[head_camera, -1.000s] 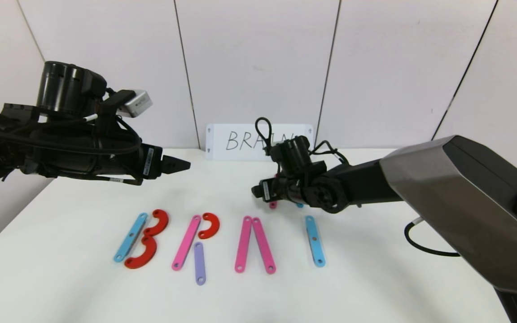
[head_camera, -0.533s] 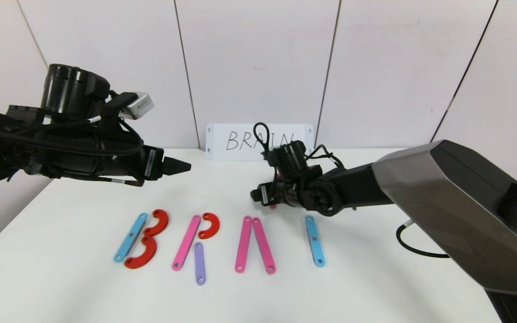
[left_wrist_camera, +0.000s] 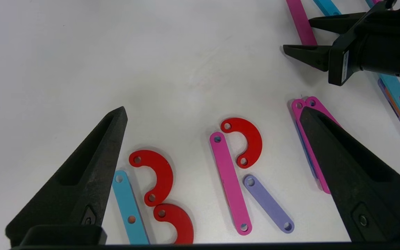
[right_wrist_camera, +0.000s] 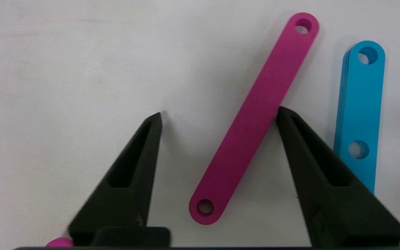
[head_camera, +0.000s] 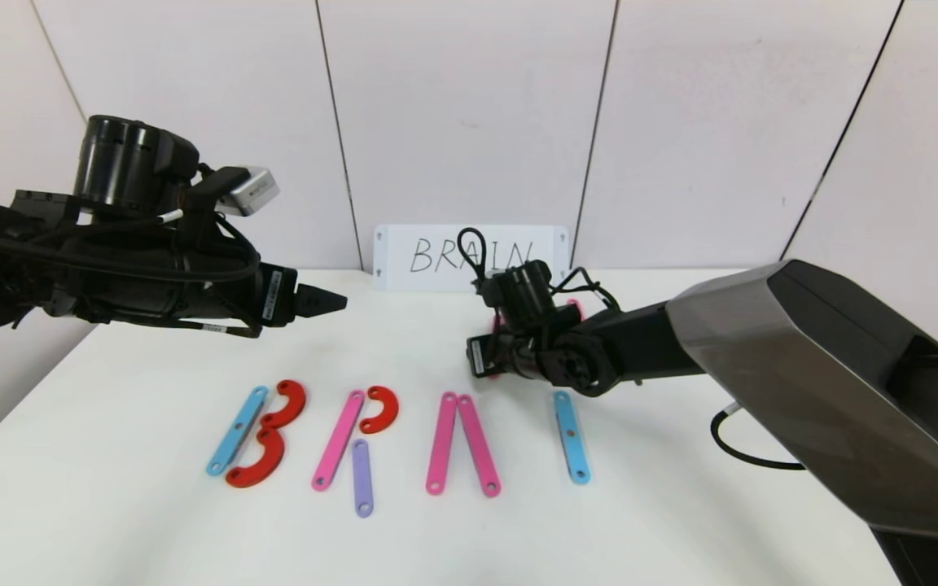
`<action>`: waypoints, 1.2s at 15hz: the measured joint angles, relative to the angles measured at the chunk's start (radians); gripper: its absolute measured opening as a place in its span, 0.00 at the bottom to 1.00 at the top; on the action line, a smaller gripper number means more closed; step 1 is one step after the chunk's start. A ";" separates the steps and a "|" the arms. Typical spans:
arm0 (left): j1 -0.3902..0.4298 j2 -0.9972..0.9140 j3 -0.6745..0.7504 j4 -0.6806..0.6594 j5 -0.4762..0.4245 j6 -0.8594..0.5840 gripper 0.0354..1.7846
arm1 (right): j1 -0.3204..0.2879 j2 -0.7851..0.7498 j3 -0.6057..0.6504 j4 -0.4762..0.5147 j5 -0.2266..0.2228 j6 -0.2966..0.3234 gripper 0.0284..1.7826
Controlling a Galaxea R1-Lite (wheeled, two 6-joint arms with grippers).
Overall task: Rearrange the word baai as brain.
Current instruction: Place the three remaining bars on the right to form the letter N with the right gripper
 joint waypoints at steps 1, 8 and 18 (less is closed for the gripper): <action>0.000 0.000 0.000 0.000 0.000 0.000 0.97 | 0.000 0.000 0.000 0.000 0.000 0.000 0.44; 0.001 0.005 -0.003 -0.003 0.002 0.000 0.97 | -0.001 -0.023 0.020 -0.001 0.003 -0.001 0.14; 0.002 -0.001 -0.001 -0.002 0.000 0.000 0.97 | -0.064 -0.341 0.337 -0.006 -0.042 0.062 0.14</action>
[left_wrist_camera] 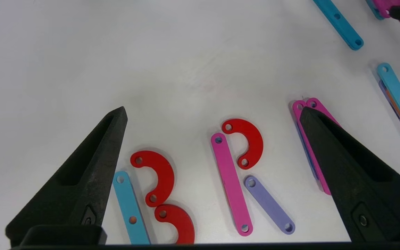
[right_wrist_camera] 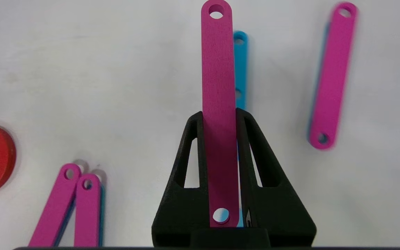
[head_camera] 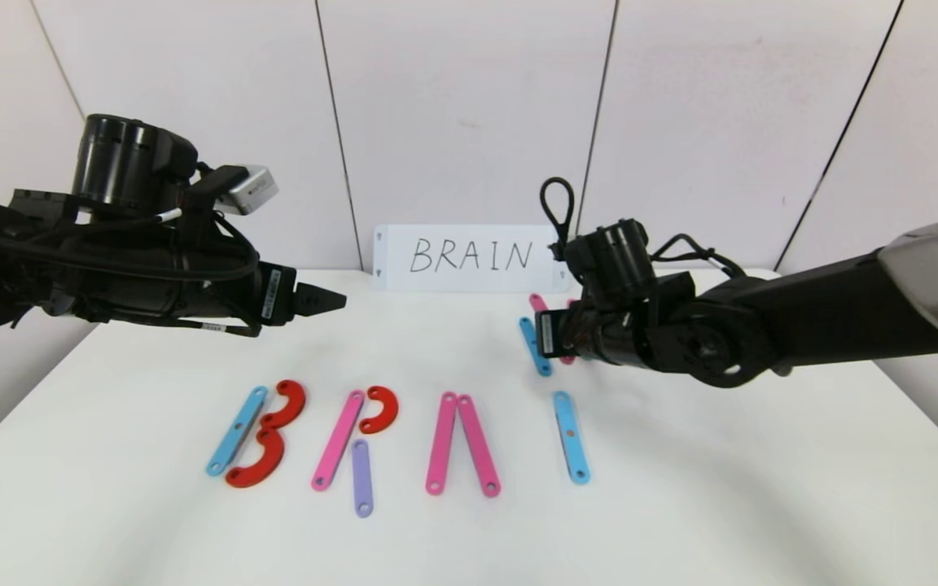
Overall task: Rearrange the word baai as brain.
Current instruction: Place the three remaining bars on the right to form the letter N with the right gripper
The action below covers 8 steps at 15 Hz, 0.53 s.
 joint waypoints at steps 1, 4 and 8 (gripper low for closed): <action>-0.001 -0.002 0.000 0.000 0.000 0.000 0.97 | -0.006 -0.036 0.050 0.000 -0.030 0.026 0.14; -0.001 -0.006 0.001 0.000 0.000 0.000 0.97 | -0.017 -0.130 0.193 -0.001 -0.083 0.098 0.14; -0.007 -0.008 0.002 0.002 -0.001 0.000 0.97 | -0.026 -0.202 0.346 -0.002 -0.105 0.156 0.14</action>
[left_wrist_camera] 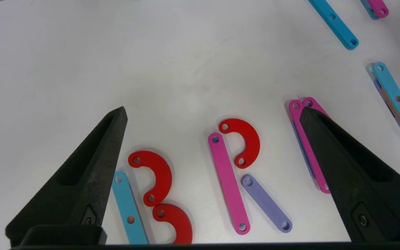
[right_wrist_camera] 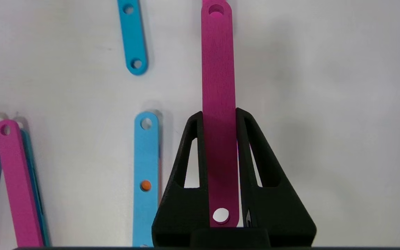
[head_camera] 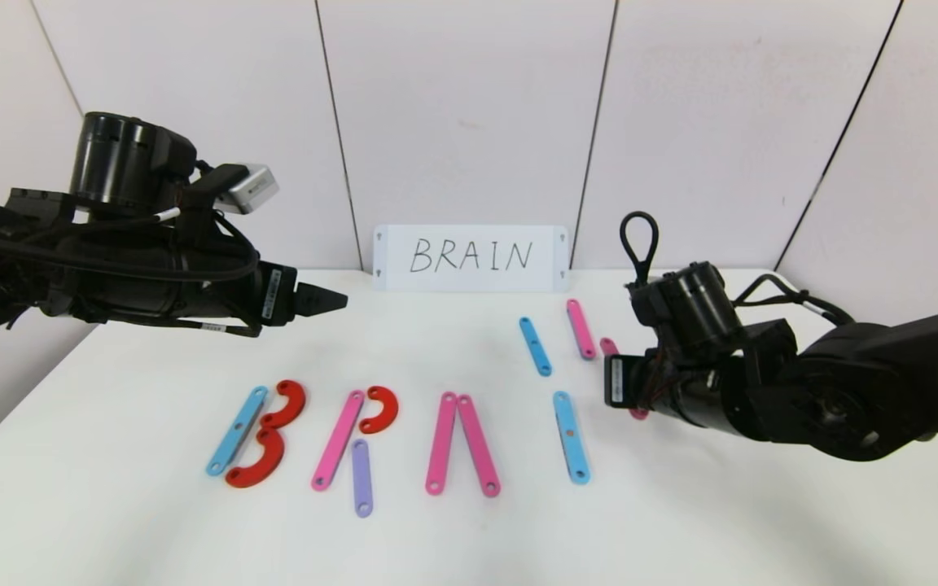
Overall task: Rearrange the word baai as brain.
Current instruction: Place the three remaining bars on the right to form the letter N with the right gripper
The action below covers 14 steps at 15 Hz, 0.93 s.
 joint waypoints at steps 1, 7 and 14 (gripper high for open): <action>0.000 0.000 0.000 0.000 0.000 0.000 0.97 | 0.000 -0.008 0.028 -0.001 0.000 0.008 0.14; -0.001 0.001 0.001 0.000 0.001 0.000 0.97 | -0.011 -0.005 0.143 -0.106 0.012 0.013 0.14; -0.001 0.001 0.001 0.000 0.001 0.000 0.97 | -0.008 0.025 0.171 -0.111 0.008 0.014 0.14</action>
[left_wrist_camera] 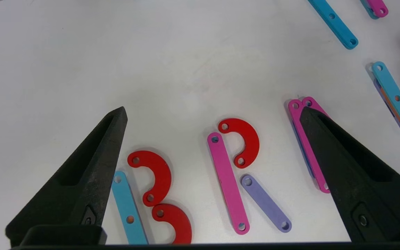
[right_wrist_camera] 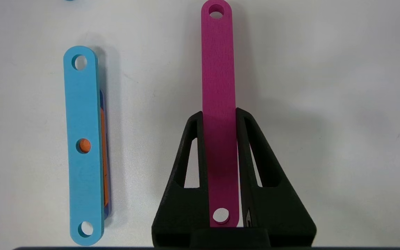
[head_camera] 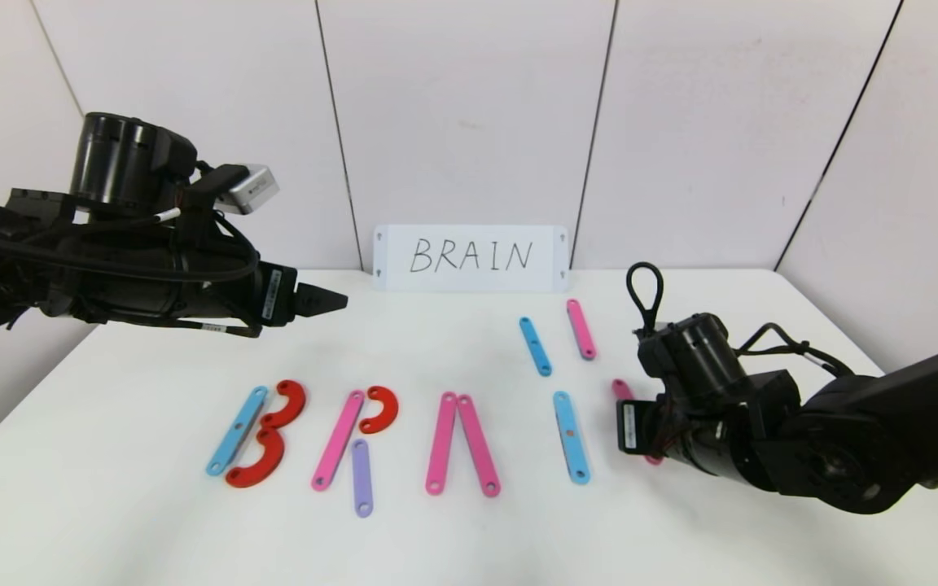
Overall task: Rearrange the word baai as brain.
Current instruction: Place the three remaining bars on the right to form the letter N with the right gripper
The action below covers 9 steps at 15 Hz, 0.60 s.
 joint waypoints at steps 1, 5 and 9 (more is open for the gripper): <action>0.000 0.000 0.000 0.000 0.000 0.000 0.97 | 0.003 0.001 0.002 -0.001 -0.001 0.000 0.14; 0.000 0.000 0.000 0.000 0.000 0.000 0.97 | 0.004 0.004 0.008 -0.004 0.001 0.008 0.15; -0.002 0.000 0.000 0.000 0.000 0.000 0.97 | 0.003 0.004 0.017 -0.004 0.002 0.014 0.32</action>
